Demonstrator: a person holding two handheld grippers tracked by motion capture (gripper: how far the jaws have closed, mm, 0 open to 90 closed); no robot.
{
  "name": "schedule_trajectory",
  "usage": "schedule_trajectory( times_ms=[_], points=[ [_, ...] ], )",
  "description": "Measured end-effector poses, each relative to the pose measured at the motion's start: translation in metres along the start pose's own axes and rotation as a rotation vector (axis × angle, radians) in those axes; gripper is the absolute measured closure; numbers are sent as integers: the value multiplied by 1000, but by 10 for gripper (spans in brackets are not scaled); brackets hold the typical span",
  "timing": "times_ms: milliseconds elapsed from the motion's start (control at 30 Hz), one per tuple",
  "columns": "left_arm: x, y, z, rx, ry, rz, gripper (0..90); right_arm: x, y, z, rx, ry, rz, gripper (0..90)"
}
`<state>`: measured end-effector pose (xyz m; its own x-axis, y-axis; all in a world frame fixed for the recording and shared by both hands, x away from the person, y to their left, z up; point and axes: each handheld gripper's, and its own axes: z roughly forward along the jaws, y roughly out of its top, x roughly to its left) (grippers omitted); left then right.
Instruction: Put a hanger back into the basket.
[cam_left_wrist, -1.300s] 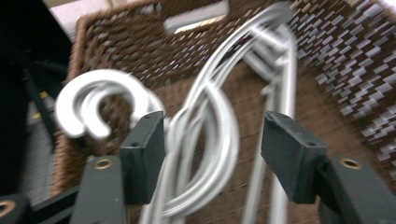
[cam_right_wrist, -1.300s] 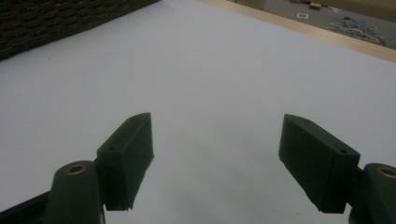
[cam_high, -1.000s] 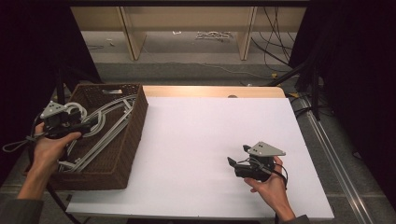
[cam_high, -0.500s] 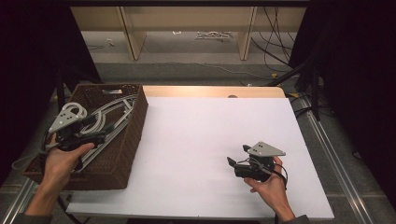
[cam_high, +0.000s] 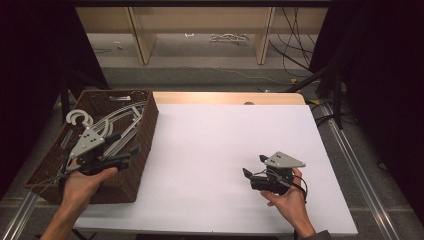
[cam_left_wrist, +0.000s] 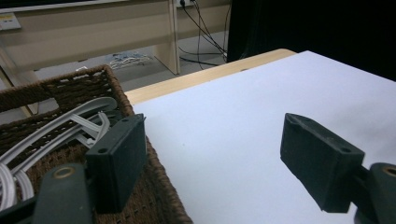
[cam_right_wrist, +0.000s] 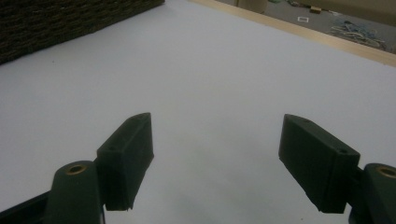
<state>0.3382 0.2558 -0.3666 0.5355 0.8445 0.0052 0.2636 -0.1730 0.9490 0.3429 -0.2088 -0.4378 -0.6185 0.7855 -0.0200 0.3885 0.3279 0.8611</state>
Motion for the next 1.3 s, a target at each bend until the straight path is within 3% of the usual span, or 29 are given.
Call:
schedule_trajectory(
  times_ms=[900,1167,1300],
  points=[
    [-69,-27,10,-25,-67,77,248,4,2,-1,-16,11,3,272],
    [-84,-38,19,-19,-91,78,249,8,0,-11,-49,17,14,270],
    [-89,-41,21,-25,-101,87,248,9,-1,-16,-91,30,36,258]
  ],
)
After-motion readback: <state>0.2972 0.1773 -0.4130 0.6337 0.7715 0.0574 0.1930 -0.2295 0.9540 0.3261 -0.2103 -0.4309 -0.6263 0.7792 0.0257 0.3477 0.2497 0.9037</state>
